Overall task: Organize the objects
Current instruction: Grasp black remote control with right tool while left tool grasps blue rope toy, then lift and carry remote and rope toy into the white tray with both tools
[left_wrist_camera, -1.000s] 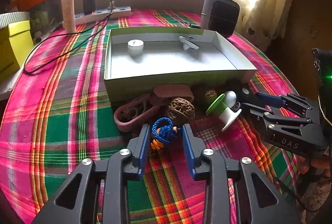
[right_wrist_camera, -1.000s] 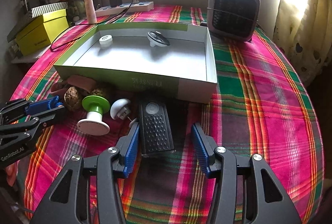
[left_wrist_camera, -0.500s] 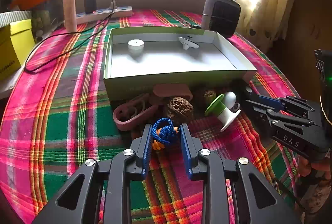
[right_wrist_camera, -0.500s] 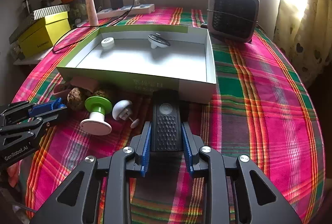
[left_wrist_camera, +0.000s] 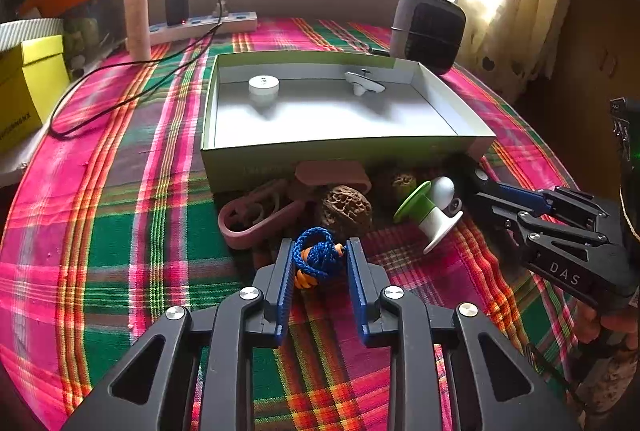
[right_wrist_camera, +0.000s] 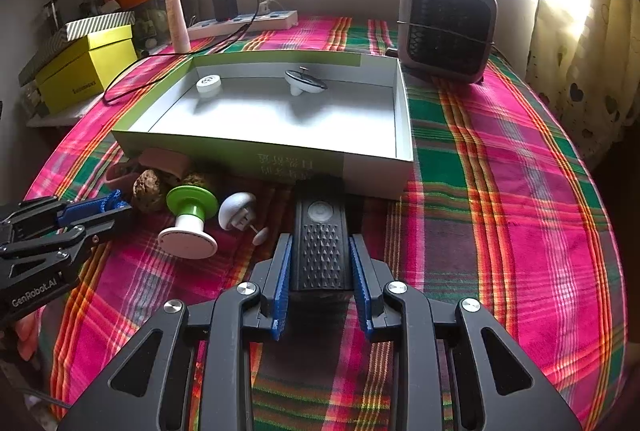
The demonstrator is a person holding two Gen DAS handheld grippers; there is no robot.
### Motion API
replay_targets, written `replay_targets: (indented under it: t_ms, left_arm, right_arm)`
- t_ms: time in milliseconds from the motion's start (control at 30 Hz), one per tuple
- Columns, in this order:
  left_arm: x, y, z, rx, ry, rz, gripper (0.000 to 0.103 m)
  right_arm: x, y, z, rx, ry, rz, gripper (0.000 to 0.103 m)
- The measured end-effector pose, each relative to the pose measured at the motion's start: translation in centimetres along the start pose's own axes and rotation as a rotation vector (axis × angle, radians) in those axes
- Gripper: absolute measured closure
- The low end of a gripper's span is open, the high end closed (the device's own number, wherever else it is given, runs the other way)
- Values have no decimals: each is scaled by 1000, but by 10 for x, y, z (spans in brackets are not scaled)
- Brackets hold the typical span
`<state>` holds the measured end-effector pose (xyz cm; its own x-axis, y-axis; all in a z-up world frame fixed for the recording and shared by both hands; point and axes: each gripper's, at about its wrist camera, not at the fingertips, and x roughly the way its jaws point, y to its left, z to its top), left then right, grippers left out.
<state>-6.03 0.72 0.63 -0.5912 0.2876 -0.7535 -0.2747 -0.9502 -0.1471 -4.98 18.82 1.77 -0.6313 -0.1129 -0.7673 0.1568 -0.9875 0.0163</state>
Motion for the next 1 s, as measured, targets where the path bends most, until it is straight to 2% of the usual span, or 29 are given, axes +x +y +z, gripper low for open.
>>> replay_targets:
  t_ms: [1000]
  left_arm:
    - [-21,-6,11,-4,-50,-6,80]
  right_arm:
    - [-22,0,3,-2,-51,26,74]
